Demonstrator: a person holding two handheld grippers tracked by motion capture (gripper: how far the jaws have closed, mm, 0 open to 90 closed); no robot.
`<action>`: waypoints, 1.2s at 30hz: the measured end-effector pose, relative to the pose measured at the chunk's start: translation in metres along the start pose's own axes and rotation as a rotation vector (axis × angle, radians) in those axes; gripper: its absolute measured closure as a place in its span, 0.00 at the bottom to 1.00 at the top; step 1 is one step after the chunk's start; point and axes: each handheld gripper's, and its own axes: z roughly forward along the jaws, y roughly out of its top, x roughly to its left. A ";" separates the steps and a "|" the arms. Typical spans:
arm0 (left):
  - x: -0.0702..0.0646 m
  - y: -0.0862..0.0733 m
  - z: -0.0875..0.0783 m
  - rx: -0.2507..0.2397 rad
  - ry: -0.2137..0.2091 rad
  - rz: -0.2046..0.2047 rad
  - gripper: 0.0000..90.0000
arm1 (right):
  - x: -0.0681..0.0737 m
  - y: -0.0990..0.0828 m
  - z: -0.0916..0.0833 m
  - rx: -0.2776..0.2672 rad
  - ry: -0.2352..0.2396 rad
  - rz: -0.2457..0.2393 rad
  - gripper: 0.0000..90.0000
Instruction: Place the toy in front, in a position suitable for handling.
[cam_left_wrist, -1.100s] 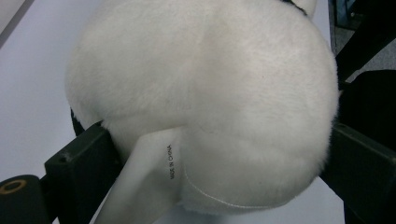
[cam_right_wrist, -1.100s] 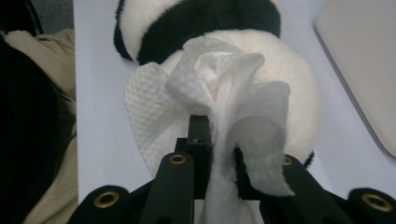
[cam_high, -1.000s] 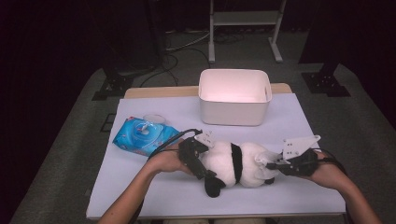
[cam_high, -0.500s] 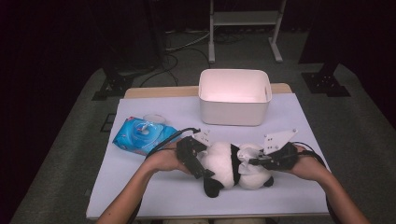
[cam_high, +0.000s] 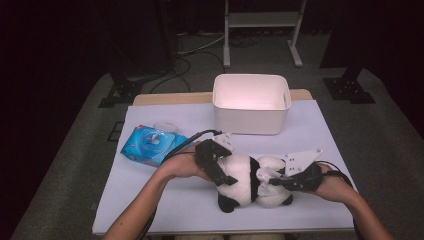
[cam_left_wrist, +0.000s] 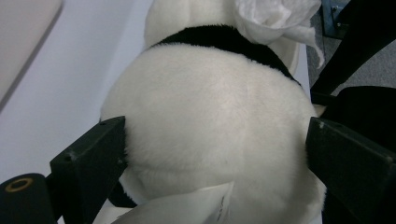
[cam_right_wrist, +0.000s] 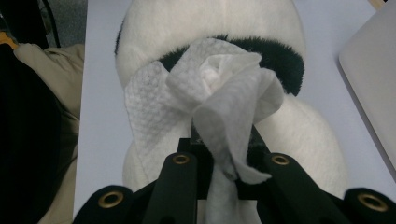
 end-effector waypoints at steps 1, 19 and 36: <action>0.000 0.000 0.001 0.006 -0.001 0.003 0.08 | 0.001 0.000 0.000 0.001 -0.007 -0.012 0.89; -0.009 -0.012 0.005 0.001 0.033 -0.005 0.16 | -0.030 0.027 0.008 0.011 0.004 -0.011 0.88; -0.020 -0.010 0.005 0.004 0.061 0.033 0.16 | -0.039 -0.033 -0.031 -0.021 -0.025 0.158 0.87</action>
